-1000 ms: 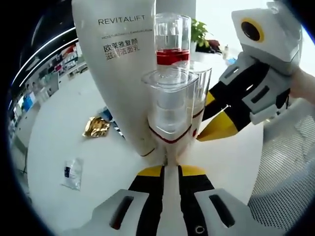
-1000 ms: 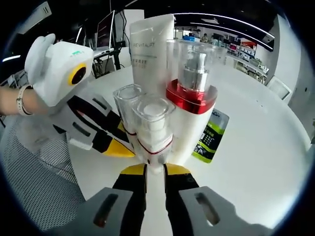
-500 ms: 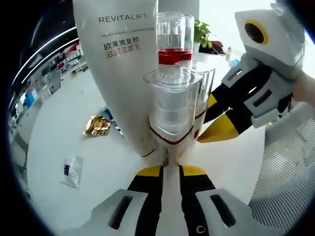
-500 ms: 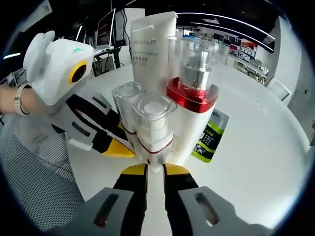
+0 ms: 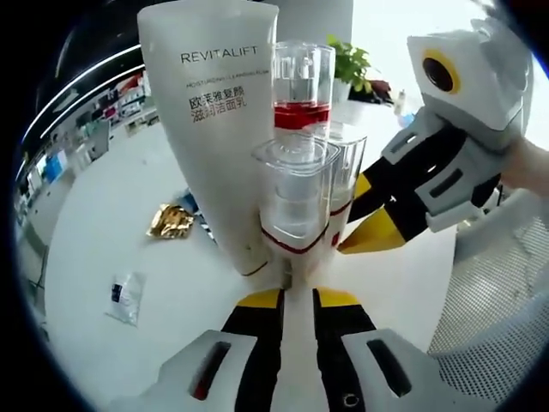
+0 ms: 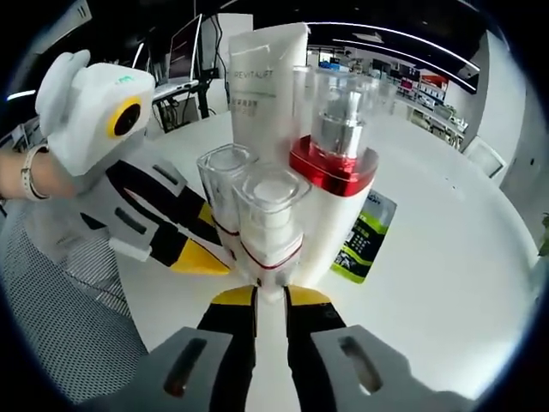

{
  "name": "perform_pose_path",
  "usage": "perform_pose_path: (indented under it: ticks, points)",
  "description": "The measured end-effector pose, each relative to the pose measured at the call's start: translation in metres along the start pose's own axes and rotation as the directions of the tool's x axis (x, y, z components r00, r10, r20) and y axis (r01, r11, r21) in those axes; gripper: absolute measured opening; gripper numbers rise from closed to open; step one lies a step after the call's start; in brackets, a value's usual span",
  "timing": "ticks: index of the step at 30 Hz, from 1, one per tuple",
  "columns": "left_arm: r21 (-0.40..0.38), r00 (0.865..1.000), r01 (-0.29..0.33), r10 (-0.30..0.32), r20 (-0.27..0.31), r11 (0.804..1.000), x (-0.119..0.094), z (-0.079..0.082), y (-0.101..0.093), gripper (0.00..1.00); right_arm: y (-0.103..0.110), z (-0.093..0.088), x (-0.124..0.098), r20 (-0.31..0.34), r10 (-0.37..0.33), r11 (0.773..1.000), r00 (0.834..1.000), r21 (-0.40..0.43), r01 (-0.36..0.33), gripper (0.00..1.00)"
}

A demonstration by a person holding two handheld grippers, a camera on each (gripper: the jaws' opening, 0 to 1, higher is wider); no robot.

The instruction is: Arrange the skincare products in the storage area until every visible bottle or jar stands upright without overlapping.

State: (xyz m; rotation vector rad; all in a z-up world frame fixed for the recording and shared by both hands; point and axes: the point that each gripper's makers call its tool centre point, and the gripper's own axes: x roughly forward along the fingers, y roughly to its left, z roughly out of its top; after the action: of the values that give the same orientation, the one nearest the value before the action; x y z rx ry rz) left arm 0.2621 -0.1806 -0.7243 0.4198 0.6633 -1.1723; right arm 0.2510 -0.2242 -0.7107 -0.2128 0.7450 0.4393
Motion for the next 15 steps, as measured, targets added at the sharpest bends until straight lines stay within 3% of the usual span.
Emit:
perform_pose_path:
  ticks: [15]
  points:
    - [0.018, 1.0, 0.021, -0.021, 0.015, 1.0, -0.011, 0.007, -0.002, 0.13, 0.004, 0.001, -0.007, 0.006, 0.009, 1.0, 1.0, 0.021, -0.01, 0.18]
